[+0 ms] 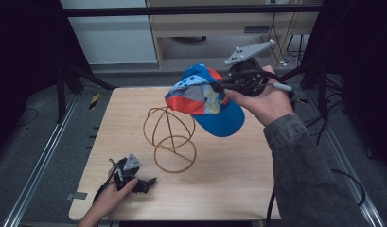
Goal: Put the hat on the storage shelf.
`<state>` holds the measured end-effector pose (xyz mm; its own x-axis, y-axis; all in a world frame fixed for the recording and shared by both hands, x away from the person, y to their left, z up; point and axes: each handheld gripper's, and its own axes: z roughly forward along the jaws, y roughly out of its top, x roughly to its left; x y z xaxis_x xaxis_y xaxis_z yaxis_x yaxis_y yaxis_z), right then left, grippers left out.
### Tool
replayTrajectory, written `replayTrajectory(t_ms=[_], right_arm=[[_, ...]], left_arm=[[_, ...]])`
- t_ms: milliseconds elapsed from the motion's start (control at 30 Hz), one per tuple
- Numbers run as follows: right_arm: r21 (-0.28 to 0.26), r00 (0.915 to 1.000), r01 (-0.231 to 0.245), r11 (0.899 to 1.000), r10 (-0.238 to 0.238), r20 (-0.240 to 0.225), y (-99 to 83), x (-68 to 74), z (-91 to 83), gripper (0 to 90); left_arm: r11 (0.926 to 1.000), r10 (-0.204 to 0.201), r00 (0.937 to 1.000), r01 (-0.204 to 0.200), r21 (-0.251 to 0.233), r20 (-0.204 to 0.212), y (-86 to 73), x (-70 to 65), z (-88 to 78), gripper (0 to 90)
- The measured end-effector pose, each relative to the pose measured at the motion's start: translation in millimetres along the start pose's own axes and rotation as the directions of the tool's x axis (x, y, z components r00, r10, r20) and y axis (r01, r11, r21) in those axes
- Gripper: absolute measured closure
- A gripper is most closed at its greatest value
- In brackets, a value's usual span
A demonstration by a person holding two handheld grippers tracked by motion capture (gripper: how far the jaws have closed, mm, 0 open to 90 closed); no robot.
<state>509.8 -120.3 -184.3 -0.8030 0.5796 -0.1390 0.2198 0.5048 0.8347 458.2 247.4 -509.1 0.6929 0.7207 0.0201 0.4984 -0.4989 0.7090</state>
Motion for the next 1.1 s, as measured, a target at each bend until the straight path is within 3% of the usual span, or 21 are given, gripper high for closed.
replayTrajectory(t_ms=[400,1100], right_arm=[[0.033,0.9963,0.076,0.997,-0.075,-0.042,43.6,17.8,55.1,89.9],[0.132,0.9908,0.108,0.985,-0.096,-0.096,51.4,31.0,105.2,89.9]], left_arm=[[1.0,-0.001,1.0,0.001,-0.002,-0.001,0.0,-0.1,0.1,0.0],[1.0,0.001,1.0,-0.001,0.0,0.002,0.4,0.1,0.3,0.0]])
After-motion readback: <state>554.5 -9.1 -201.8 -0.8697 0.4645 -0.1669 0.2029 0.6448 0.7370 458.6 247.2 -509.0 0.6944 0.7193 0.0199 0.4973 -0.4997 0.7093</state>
